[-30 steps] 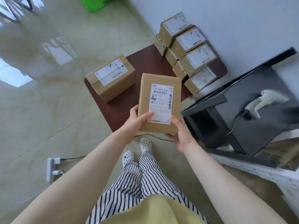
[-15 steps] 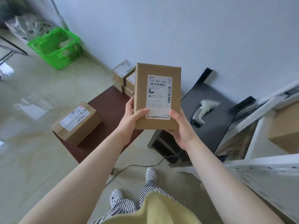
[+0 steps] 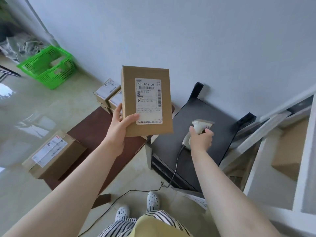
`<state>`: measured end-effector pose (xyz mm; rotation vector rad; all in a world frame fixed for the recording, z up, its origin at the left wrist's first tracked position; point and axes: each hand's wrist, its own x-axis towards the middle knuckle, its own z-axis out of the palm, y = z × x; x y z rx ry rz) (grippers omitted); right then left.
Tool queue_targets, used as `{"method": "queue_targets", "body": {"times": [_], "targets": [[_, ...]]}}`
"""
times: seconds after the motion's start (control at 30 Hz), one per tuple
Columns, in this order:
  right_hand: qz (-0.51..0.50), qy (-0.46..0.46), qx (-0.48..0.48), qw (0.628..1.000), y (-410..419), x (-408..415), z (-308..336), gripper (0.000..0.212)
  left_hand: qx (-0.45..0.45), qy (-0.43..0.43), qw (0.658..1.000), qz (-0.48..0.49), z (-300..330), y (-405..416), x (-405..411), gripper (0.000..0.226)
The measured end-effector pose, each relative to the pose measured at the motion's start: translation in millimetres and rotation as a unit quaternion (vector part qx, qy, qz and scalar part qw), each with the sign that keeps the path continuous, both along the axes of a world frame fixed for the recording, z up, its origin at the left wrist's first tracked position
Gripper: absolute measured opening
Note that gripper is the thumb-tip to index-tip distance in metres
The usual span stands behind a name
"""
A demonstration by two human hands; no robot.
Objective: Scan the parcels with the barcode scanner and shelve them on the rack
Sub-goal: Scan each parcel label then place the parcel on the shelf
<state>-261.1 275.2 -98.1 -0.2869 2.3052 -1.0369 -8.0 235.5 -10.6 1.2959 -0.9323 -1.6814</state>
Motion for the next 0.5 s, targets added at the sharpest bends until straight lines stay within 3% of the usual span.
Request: {"method": "queue_targets", "body": {"times": [0.23, 0.5], "targets": [[0.069, 0.002, 0.079, 0.994, -7, -9, -30, 0.075, 0.012, -0.023, 1.000, 0.014, -12, -3, 4, 0.107], [0.108, -0.010, 0.102, 0.989, -2, -21, -24, 0.066, 0.017, -0.021, 1.000, -0.001, -17, -10, 5, 0.106]]}}
